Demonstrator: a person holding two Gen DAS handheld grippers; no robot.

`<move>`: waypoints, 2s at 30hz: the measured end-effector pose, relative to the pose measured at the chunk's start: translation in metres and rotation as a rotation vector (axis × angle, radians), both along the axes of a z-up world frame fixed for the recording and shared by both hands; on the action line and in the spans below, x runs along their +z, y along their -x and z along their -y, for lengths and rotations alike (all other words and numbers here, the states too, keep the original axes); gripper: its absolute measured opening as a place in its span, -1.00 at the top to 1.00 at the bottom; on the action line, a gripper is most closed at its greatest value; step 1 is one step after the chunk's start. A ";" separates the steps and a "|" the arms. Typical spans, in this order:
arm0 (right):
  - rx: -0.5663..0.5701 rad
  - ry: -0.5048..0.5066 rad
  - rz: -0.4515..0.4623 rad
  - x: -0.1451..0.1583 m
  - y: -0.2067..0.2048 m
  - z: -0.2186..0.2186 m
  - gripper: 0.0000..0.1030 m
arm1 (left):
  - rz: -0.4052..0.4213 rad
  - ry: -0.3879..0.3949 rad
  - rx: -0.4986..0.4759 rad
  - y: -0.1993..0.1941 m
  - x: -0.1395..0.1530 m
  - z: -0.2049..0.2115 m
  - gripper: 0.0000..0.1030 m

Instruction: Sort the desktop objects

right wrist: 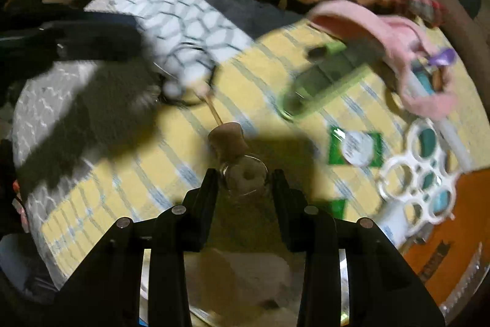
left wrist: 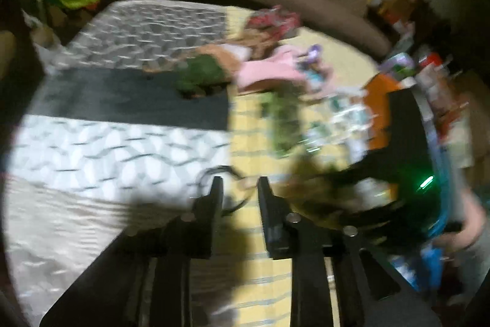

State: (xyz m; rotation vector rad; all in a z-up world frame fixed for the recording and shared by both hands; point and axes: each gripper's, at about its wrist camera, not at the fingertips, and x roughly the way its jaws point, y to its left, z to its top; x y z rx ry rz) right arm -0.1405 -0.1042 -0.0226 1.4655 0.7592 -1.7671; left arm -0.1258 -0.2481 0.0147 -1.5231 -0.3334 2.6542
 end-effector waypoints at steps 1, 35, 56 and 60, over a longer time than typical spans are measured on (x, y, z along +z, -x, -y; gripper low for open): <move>-0.006 -0.004 0.000 -0.002 0.002 -0.003 0.35 | -0.003 0.037 0.018 -0.003 -0.001 0.001 0.53; -0.025 0.062 0.033 0.002 -0.005 -0.008 0.35 | 0.115 -0.301 -0.003 0.059 -0.056 -0.005 0.60; -0.041 0.096 0.033 -0.013 0.006 -0.005 0.35 | 0.149 -0.296 -0.045 0.055 -0.059 -0.019 0.59; -0.038 0.126 0.028 -0.007 0.004 0.002 0.35 | 0.136 -0.303 -0.062 0.051 -0.046 -0.019 0.58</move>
